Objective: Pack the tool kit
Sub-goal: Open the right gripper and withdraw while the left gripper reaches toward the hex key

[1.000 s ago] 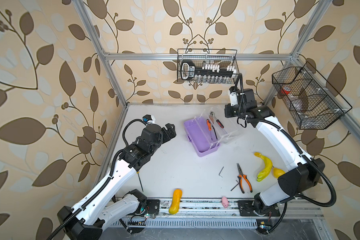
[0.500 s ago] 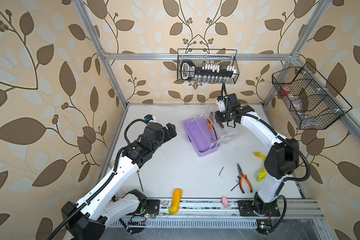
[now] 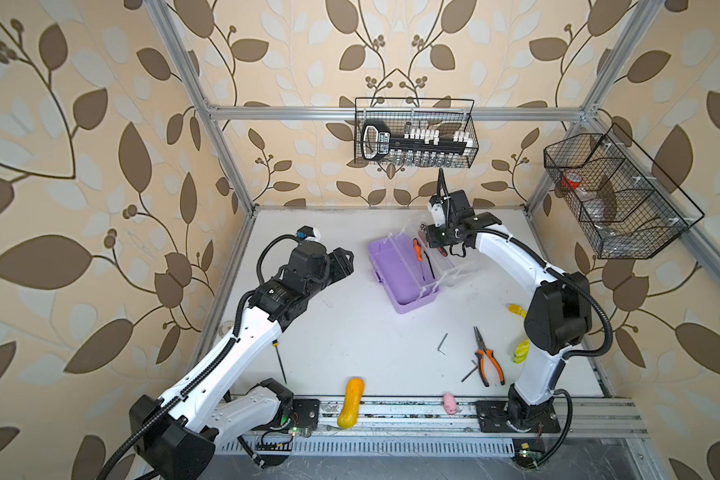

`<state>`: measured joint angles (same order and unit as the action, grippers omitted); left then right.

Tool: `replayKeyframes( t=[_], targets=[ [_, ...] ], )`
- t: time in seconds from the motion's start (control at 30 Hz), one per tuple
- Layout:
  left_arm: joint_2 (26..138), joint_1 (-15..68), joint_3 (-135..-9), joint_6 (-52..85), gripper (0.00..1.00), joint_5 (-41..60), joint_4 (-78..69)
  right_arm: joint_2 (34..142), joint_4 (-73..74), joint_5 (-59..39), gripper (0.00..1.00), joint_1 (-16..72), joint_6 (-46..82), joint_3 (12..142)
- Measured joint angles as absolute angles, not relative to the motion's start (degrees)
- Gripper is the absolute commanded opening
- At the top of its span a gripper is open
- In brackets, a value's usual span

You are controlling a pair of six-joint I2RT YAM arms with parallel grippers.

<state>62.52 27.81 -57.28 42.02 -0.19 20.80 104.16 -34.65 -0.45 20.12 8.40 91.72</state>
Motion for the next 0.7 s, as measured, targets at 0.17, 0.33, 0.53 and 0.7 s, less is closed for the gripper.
replayKeyframes(
  t=[0.17,0.33,0.53,0.7],
  targets=[
    [71.18,36.80,-57.65,37.34,0.55,1.04,22.17,88.53,-28.45,0.23,0.25,21.45,12.32,77.08],
    [73.65,48.60,-57.67,33.89,0.53,1.15,24.51,69.76,-23.14,3.03,0.26,21.39,17.41,61.71],
    [77.21,54.26,-58.92,33.76,0.42,-0.51,24.03,58.19,-23.11,3.64,0.29,21.26,20.01,48.25],
    [86.28,62.11,-64.18,33.74,0.42,-3.05,24.10,52.80,-23.66,0.95,0.30,19.40,21.69,41.43]
  ],
)
